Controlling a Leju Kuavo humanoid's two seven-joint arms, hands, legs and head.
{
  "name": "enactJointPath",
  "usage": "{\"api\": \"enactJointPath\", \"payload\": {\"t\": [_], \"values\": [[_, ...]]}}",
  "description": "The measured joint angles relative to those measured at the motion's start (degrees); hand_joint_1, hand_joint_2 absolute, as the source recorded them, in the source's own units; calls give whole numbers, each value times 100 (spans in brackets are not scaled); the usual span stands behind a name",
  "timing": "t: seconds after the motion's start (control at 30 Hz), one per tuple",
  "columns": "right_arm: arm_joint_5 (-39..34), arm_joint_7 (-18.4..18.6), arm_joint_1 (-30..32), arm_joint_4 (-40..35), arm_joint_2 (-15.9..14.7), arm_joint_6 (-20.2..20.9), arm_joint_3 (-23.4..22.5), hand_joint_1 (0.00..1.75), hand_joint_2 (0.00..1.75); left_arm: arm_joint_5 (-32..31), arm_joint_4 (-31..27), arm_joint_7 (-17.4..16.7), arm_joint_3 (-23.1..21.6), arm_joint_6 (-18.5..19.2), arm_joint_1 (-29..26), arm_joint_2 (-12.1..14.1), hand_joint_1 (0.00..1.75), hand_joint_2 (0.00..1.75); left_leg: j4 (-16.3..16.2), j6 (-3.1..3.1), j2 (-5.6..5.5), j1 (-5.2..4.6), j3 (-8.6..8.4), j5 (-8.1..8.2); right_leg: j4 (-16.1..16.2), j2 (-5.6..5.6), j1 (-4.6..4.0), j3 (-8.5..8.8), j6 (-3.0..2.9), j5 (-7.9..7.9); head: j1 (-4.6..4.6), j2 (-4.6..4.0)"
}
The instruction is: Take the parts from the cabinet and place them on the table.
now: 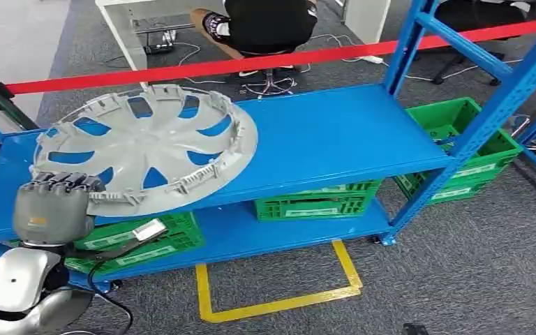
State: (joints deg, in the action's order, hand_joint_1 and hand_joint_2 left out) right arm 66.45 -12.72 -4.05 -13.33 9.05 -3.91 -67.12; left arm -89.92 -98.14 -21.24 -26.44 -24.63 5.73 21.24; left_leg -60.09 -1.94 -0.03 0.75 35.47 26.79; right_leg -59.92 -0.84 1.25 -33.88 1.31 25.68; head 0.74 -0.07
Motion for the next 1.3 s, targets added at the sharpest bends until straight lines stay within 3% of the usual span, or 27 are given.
{"api": "enactJointPath", "payload": {"t": [0.07, 0.1, 0.13, 0.17, 0.2, 0.27, 0.3, 0.37, 0.43, 0.47, 0.5, 0.57, 0.6, 0.63, 0.7, 0.73, 0.77, 0.83, 0.93, 0.97, 1.03, 1.1, 1.13, 1.17, 1.2, 1.27, 1.3], "values": [[19, -9, -2, 0, 0, 0, 11, 0, 0, 0, 0, 72, 148, -28, -74, -17, 175, 175, -918, -25, 0, -1, 341, 586, 0, 2, -25, -128, -69, -83, -9, 2], [26, -9, 4, 0, 0, 0, 13, 0, 0, 2, 0, 78, 188, -35, -106, -26, 175, 175, -1320, -21, 0, -2, 471, 773, -1, 5, -42, -188, -76, -124, -13, 0], [30, -9, 14, 0, 0, 0, 15, 0, 0, 0, 0, 83, 220, -35, -133, -33, 175, 175, -1529, -5, 0, -7, 506, 826, -2, 11, -58, -243, -79, -166, -11, 2], [37, -9, 19, 0, 0, 4, 17, 0, 0, 0, 0, 96, 251, -35, -160, -37, 175, 175, -1497, 20, 0, -18, 423, 733, -2, 16, -73, -298, -79, -209, -13, 0], [41, -9, 15, 0, 0, 7, 17, 0, 0, 0, 0, 122, 295, -35, -185, -46, 175, 175, -1210, 67, 0, -37, 206, 514, -2, 17, -92, -363, -79, -264, -11, 2], [44, -9, 0, 0, 0, 37, 22, 0, 0, 0, -2, 140, 356, -35, -208, -55, 175, 175, -250, 180, 0, -85, -433, 191, -2, 15, -106, -453, -79, -366, -9, 0], [44, -9, 2, 0, 9, 96, 33, 0, 0, 0, -15, 148, 386, -39, -218, -59, 175, 175, 183, 232, 9, -121, -708, 303, -3, 13, -113, -480, -58, -407, -9, 2], [44, -13, 3, 0, 13, 125, 50, 0, 0, 0, -26, 244, 487, -115, -307, -76, 175, 175, 346, 191, 5, -145, -733, 269, 36, 12, -110, -498, 10, -515, -6, 2], [44, -17, 22, 2, 35, 125, 55, 0, 0, 0, -31, 491, 642, -198, -404, -120, 175, 175, 365, 251, 5, -168, -679, 172, 118, 14, -84, -499, 96, -640, -41, 0], [44, -22, 33, 2, 39, 122, 55, 0, 0, 0, -31, 612, 730, -221, -446, -166, 175, 175, 422, 285, 20, -112, -652, 70, 98, 20, -83, -527, 131, -598, -50, 2], [48, -22, 41, 2, 42, 111, 57, 0, 0, 0, -31, 713, 807, -225, -486, -212, 175, 175, 422, 317, 23, -114, -592, 15, -15, 30, -87, -617, 160, -340, -37, 0], [57, -18, 37, 9, 77, 94, 63, 0, 0, 0, -33, 822, 959, -245, -595, -295, 175, 175, 420, 357, 27, -111, -453, -104, -791, 39, -75, -813, 210, 348, -15, 0], [59, -13, 31, 9, 81, 94, 66, 0, 0, 0, -33, 861, 1029, -245, -631, -330, 175, 175, 414, 358, 27, -112, -363, -172, -1265, 39, -75, -919, 228, 592, -24, 0], [59, -11, 28, 9, 83, 90, 68, 0, 0, 0, -33, 876, 1082, -245, -670, -361, 175, 175, 409, 354, 28, -112, -268, -244, -1602, 39, -75, -948, 244, 674, -13, 0], [59, -4, 29, 9, 83, 87, 72, 0, 0, 0, -33, 916, 1164, -245, -731, -409, 175, 175, 404, 337, 27, -110, -107, -368, -1514, 40, -74, -677, 253, 395, -15, 0], [59, 9, 28, 9, 83, 85, 74, 0, 0, 0, -33, 939, 1200, -245, -752, -433, 175, 175, 400, 319, 25, -105, -36, -423, -1174, 41, -74, -383, 246, 195, -18, 0], [59, 15, 18, 9, 83, 85, 79, 0, 0, 0, -33, 951, 1232, -242, -771, -457, 175, 175, 389, 290, 19, -97, 36, -485, -582, 41, -73, 69, 242, 79, -15, 0], [59, 31, -22, 9, 98, 83, 103, 0, 0, 0, -35, 979, 1318, -238, -793, -490, 175, 175, 345, 215, 20, -116, 110, -574, 290, 15, -105, 604, 193, 406, -20, 2], [65, 72, -6, 15, 131, 83, 107, 0, 0, 0, -35, 1123, 1418, -234, -808, -544, 175, 175, 372, 147, 14, -103, 129, -733, 197, 12, -127, 420, 68, 304, -33, 2], [63, 83, 11, 20, 142, 83, 109, 0, 0, 0, -35, 1184, 1468, -234, -816, -564, 175, 175, 371, 119, 2, -102, 156, -773, 233, 33, -92, 371, -12, 236, -33, 2], [65, 92, -11, 22, 149, 81, 109, 0, 0, 0, -35, 1257, 1556, -229, -834, -595, 175, 175, -15, 42, -1, -88, 323, -159, 230, 53, -79, 280, -113, 90, -61, 2], [68, 92, -8, 22, 149, 85, 109, 0, 0, 2, -35, 1283, 1613, -218, -838, -636, 175, 175, -952, -8, 1, -62, 560, 506, 219, 50, -78, 82, -119, -68, -72, 2], [70, 92, -4, 22, 149, 83, 109, 0, 0, 2, -35, 1302, 1628, -214, -841, -651, 175, 175, -1331, -20, 1, -53, 623, 643, 218, 53, -78, -10, -109, -135, -77, 2], [70, 94, 4, 22, 151, 83, 109, 0, 0, 2, -33, 1324, 1646, -207, -844, -671, 175, 175, -1510, -24, 1, -47, 592, 606, 217, 57, -77, -102, -96, -208, -72, 2], [70, 94, 5, 22, 157, 83, 109, 0, 0, 2, -35, 1340, 1656, -203, -843, -686, 175, 175, -1467, -27, 1, -41, 464, 440, 214, 61, -73, -192, -85, -279, -74, 0], [70, 92, -4, 24, 164, 83, 109, 0, 0, 2, -35, 1366, 1683, -190, -840, -710, 175, 175, -772, -25, 1, -21, -99, 51, 213, 62, -58, -365, -48, -425, -72, 2], [70, 92, -11, 24, 164, 83, 111, 0, 0, 2, -35, 1372, 1706, -184, -833, -721, 175, 175, -237, -32, 1, -5, -508, 61, 209, 52, -53, -418, -14, -492, -77, 2]]}}
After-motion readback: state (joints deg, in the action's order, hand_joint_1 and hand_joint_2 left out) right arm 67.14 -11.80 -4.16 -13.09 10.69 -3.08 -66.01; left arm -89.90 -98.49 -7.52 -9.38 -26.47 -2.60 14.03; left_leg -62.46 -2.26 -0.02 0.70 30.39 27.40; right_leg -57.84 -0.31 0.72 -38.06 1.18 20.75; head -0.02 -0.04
